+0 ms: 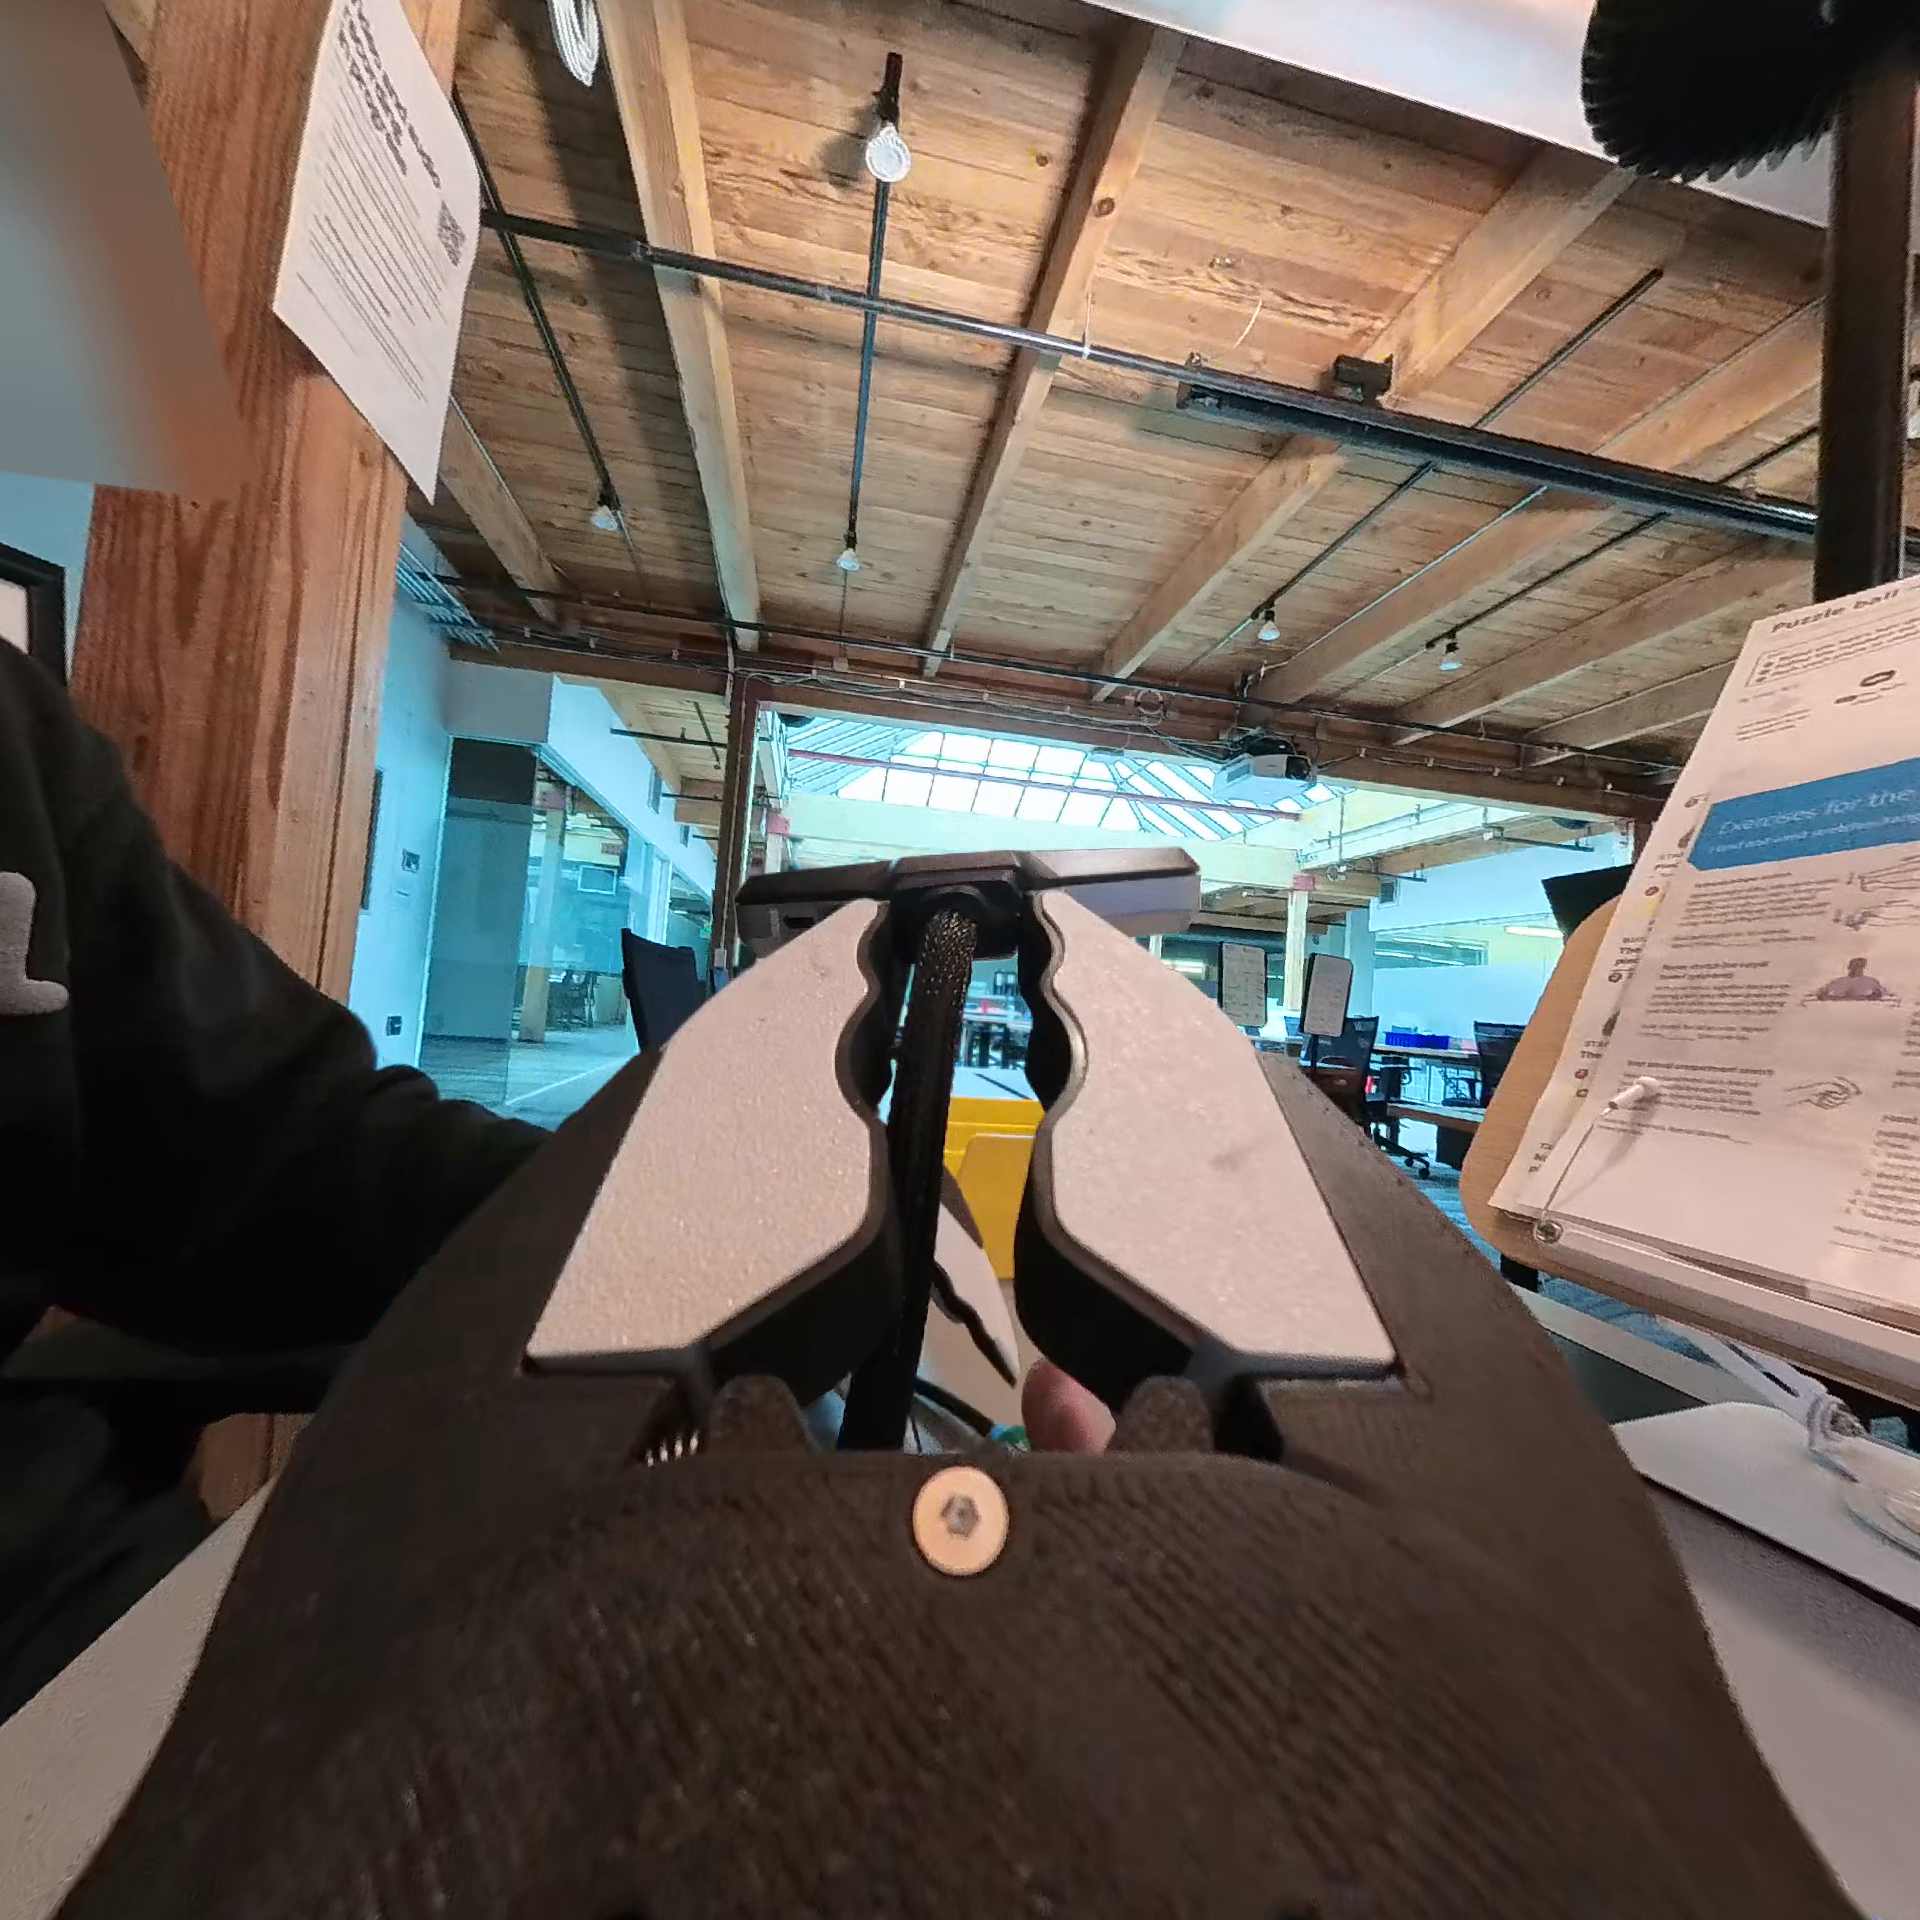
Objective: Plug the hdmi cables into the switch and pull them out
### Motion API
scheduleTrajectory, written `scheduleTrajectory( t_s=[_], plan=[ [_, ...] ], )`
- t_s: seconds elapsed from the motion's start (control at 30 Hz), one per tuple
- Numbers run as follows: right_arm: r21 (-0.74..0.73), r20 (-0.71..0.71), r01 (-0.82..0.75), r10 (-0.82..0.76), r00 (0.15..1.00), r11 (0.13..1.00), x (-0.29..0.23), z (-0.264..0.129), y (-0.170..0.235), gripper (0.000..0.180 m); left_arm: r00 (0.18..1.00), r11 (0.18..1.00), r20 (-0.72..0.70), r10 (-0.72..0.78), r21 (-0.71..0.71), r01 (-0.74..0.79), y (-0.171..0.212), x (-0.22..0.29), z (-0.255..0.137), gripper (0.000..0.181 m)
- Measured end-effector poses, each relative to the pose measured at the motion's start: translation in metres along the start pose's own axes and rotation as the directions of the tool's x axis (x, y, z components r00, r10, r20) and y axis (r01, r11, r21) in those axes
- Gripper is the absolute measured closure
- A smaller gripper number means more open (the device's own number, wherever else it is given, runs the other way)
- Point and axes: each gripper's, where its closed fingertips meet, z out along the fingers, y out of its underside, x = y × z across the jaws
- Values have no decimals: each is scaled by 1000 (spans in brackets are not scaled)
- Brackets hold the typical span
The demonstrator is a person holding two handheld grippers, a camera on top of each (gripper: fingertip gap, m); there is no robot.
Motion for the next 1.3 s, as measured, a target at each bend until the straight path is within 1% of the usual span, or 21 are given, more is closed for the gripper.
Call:
scheduleTrajectory(
  t_s=[0.1,0.23,0.33,0.4,0.57,0.67,0.73,0.8,0.9,0.97,1.0,1.2,1.3],
  plan=[
    [-22,5,27,-27,1000,999,-1,-4,-1,157,1000,1000,-23,7,2,-7,1,-1,9,139],
    [-56,-15,56,-57,998,997,3,-12,-3,157,998,998,-54,-21,64,25,-2,-1,9,142],
    [-40,-47,59,-61,997,997,10,-21,-9,157,995,991,-72,-62,111,70,-3,-3,9,145],
    [-16,-68,55,-56,996,998,14,-25,-12,157,994,990,-71,-82,109,89,-3,-7,11,148],
    [-15,-75,52,-53,996,999,15,-27,-11,157,998,996,-65,-27,84,32,-7,-6,18,156],
    [-12,-81,53,-54,995,999,16,-28,-12,157,999,992,-43,-16,121,21,-11,-5,18,168],
    [-5,-81,51,-51,995,999,17,-29,-13,157,999,992,-31,-12,129,15,-11,-5,18,169],
    [-5,-84,51,-51,995,999,17,-29,-13,157,999,993,-41,-15,118,19,-11,-3,18,174],
    [-12,-75,50,-51,996,999,16,-28,-11,157,999,993,-35,-26,110,30,-10,-4,19,173],
    [-19,-75,57,-58,996,998,15,-28,-11,157,999,992,-9,-41,116,41,-10,-8,18,166],
    [-20,-74,58,-60,995,998,15,-28,-11,157,999,992,-7,-44,118,44,-10,-8,18,165],
    [-21,-75,59,-61,995,998,15,-28,-11,157,998,990,-57,-20,138,28,-12,-3,17,162],
    [-25,-74,61,-62,995,998,15,-28,-10,157,995,991,-101,-27,129,40,-11,1,17,167]
  ],
)
